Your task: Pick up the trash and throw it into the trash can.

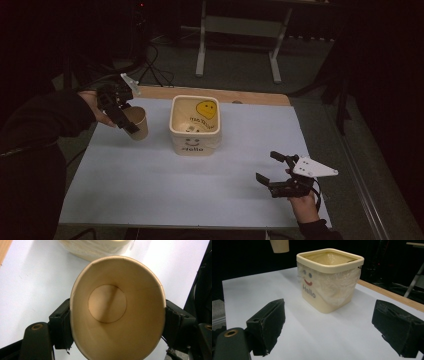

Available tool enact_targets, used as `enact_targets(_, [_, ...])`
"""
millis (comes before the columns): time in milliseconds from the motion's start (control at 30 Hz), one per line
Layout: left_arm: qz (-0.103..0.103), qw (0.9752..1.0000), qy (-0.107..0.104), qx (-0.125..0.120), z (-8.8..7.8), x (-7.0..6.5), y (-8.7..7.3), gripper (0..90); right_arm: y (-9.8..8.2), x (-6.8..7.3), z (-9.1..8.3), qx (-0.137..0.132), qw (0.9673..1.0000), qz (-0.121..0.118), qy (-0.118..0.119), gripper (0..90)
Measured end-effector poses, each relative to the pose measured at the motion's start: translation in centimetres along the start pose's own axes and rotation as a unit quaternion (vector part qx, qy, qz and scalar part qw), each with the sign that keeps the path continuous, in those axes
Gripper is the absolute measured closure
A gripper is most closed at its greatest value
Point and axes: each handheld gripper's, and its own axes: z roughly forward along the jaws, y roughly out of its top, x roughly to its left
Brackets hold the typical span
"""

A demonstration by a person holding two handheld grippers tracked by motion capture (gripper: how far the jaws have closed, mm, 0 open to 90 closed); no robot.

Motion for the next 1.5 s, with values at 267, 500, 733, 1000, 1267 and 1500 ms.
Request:
enact_targets(267, [0.013,0.9998,0.003,-0.013,-1.1,0.0,1.8,25.5,0.0,0.0,0.0,0.000,1.0000,0.000,0.003,11.3])
enact_targets(500, [0.028,0.9995,-0.001,-0.013,-1.6,-0.2,4.1,25.5,0.1,0.1,-0.1,-0.004,1.0000,-0.004,0.000,11.3])
enact_targets(733, [0.049,0.9987,-0.003,-0.012,-1.9,-0.5,6.7,25.5,0.0,0.1,-0.1,-0.002,1.0000,-0.002,0.001,11.3])
enact_targets(1000, [0.067,0.9977,-0.007,-0.008,-2.2,-0.8,9.8,25.5,0.0,0.0,-0.2,-0.004,1.0000,-0.001,0.001,11.3])
enact_targets(1267, [0.080,0.9967,-0.011,-0.002,-2.5,-0.8,12.3,25.5,0.0,0.0,-0.2,-0.004,1.0000,0.000,0.002,11.3])
enact_targets(1500, [0.094,0.9955,-0.015,-0.005,-2.8,-0.7,13.9,25.6,-0.1,0.0,-0.1,-0.003,1.0000,0.001,0.003,11.3])
